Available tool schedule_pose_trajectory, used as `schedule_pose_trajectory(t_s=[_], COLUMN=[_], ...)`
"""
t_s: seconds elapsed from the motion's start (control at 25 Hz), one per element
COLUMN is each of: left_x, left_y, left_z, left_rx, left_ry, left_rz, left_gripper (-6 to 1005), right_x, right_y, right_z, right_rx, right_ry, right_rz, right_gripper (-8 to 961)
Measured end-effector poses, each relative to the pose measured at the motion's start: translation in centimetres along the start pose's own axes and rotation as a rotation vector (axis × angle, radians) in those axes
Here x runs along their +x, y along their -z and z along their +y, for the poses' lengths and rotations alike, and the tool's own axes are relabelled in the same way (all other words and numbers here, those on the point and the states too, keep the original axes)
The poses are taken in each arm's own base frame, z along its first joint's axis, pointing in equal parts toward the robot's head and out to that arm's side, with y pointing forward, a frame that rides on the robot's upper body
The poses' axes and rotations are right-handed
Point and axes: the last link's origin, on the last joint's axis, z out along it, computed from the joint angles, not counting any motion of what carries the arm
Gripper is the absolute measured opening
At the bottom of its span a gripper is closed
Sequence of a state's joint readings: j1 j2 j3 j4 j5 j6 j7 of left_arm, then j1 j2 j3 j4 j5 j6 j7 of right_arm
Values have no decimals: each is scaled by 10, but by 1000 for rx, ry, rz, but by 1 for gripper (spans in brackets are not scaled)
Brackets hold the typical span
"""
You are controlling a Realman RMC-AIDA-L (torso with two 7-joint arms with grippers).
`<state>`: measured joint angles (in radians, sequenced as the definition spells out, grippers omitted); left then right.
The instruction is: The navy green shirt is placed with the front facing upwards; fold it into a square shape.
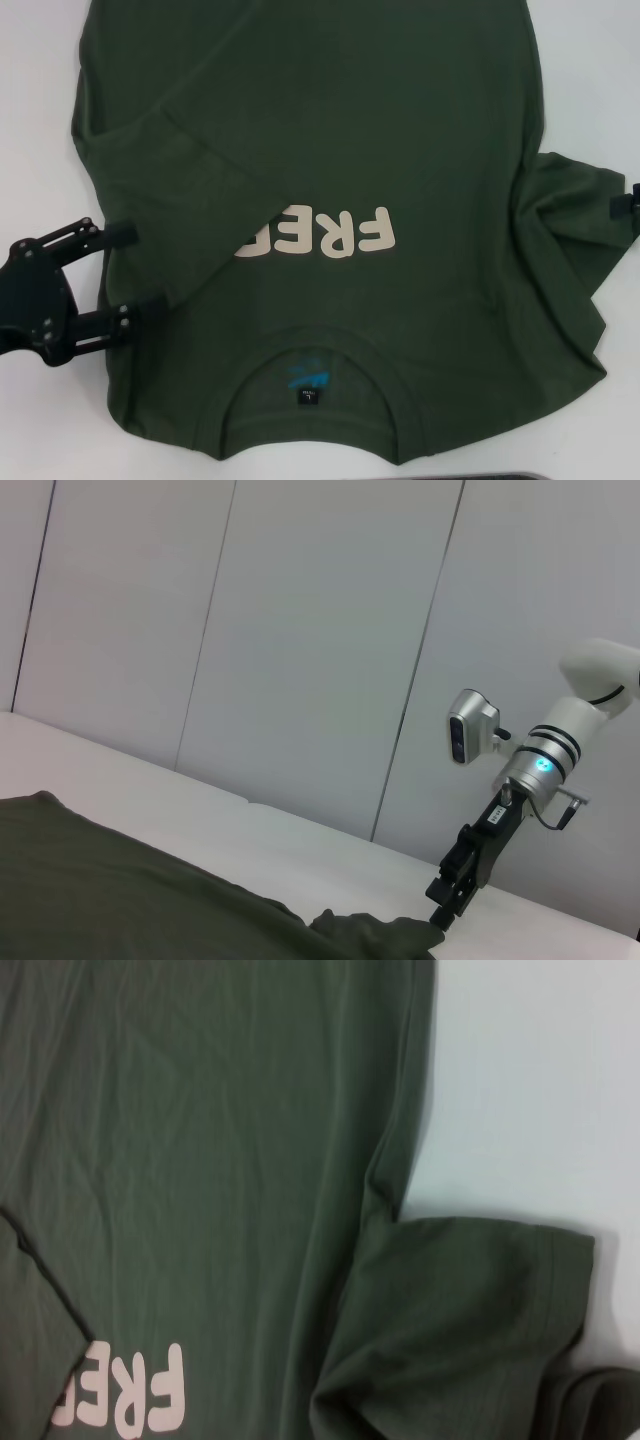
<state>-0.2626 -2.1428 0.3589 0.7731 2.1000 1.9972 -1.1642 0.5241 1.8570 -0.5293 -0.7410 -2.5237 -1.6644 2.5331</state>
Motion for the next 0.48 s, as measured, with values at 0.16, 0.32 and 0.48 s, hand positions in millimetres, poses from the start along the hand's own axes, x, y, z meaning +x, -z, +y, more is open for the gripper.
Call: schedule_pose_trajectory(t_s=[0.16,0.32,0.48], left_x=[0,0,0], left_y=[0,0,0], left_z=[0,0,0], left_rx=[-1,-1,0], left_ry=[-1,-1,-1], left_rz=[0,0,0], left_gripper=[842,842,842], right_x=[0,0,0], right_y=[-3,-6,-9], right_z=[2,2,2], right_rx=[-5,-11,-18], right_ry=[-10,-15,-26], right_rz=[-2,2,5], right_gripper=[792,791,791])
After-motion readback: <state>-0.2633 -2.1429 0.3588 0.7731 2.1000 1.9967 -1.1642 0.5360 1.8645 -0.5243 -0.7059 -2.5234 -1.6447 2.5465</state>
